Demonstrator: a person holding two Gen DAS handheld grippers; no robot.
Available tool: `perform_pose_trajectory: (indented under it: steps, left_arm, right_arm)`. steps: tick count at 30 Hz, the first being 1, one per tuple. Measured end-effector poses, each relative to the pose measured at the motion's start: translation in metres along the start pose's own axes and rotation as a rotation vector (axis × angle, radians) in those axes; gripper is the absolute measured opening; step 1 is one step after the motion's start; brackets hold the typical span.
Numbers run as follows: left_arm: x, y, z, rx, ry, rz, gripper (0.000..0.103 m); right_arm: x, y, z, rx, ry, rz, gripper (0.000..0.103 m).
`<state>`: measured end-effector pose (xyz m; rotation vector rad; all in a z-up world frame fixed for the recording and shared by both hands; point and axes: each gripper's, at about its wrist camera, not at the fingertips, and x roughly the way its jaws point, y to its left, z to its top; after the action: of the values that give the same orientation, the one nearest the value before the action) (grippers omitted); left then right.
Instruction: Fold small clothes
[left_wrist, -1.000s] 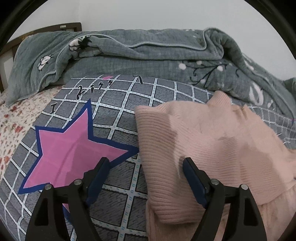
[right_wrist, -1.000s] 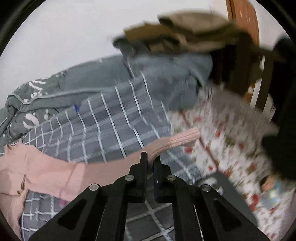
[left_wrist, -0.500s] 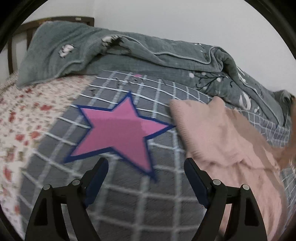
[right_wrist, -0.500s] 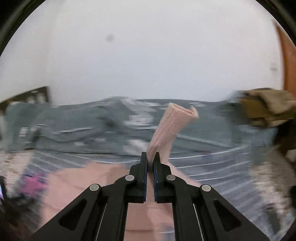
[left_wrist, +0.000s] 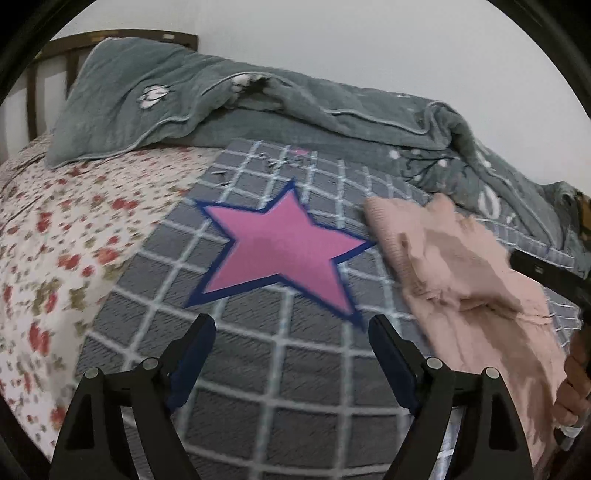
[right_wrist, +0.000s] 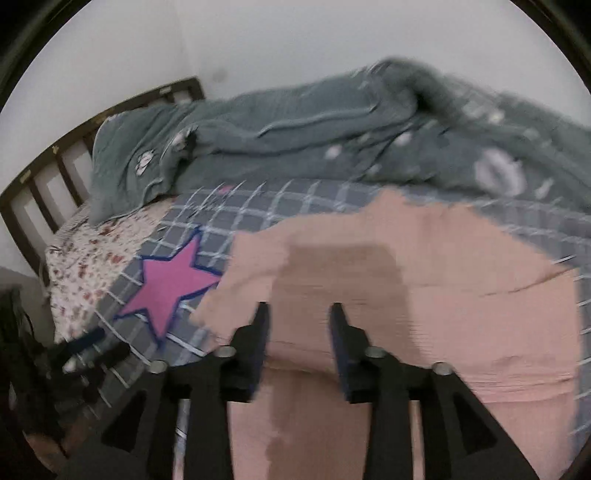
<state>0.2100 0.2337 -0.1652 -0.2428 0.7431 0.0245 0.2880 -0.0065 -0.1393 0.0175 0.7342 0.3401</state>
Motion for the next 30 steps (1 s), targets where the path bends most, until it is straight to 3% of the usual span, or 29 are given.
perform_pose_trajectory:
  steps: [3, 6, 11, 12, 13, 15, 16, 18, 20, 23, 24, 26, 30]
  left_arm:
    - [0.006, -0.018, 0.008, 0.001, 0.007, -0.07, 0.084]
    - [0.018, -0.047, 0.018, 0.034, 0.015, -0.106, 0.084]
    - [0.05, -0.086, 0.034, 0.038, 0.042, -0.094, 0.084]
    - [0.059, -0.089, 0.037, 0.021, 0.06, -0.086, 0.078]
    - [0.066, -0.09, 0.038, 0.004, 0.073, -0.084, 0.063]
    - [0.082, -0.09, 0.038, -0.011, 0.1, -0.08, 0.043]
    - [0.087, -0.091, 0.037, -0.005, 0.097, -0.098, 0.036]
    - [0.088, -0.092, 0.033, 0.01, 0.073, -0.113, 0.032]
    - [0.086, -0.095, 0.029, 0.034, 0.051, -0.099, 0.032]
    - [0.087, -0.094, 0.03, 0.037, 0.052, -0.097, 0.035]
    - [0.087, -0.093, 0.029, 0.032, 0.051, -0.102, 0.037]
    - [0.086, -0.092, 0.028, 0.025, 0.052, -0.115, 0.044]
    - [0.076, -0.097, 0.02, 0.064, 0.042, -0.101, 0.069]
  right_arm:
    - [-0.045, -0.044, -0.009, -0.011, -0.078, -0.084, 0.054]
    - [-0.068, -0.093, -0.017, -0.003, -0.094, -0.204, 0.054]
    - [-0.067, -0.175, -0.038, 0.123, -0.004, -0.283, 0.054]
    - [-0.063, -0.193, -0.043, 0.16, 0.024, -0.284, 0.054]
    - [-0.06, -0.204, -0.045, 0.185, 0.04, -0.278, 0.054]
    - [-0.05, -0.222, -0.051, 0.243, 0.07, -0.255, 0.054]
    - [-0.045, -0.226, -0.053, 0.257, 0.083, -0.247, 0.054]
    - [-0.036, -0.233, -0.057, 0.274, 0.11, -0.226, 0.053]
    - [-0.033, -0.233, -0.059, 0.279, 0.104, -0.222, 0.051]
    - [-0.033, -0.232, -0.063, 0.272, 0.087, -0.209, 0.033]
    - [-0.033, -0.231, -0.063, 0.264, 0.085, -0.203, 0.031]
    - [-0.033, -0.23, -0.062, 0.255, 0.084, -0.211, 0.031]
    - [-0.043, -0.226, -0.064, 0.249, 0.062, -0.201, 0.033]
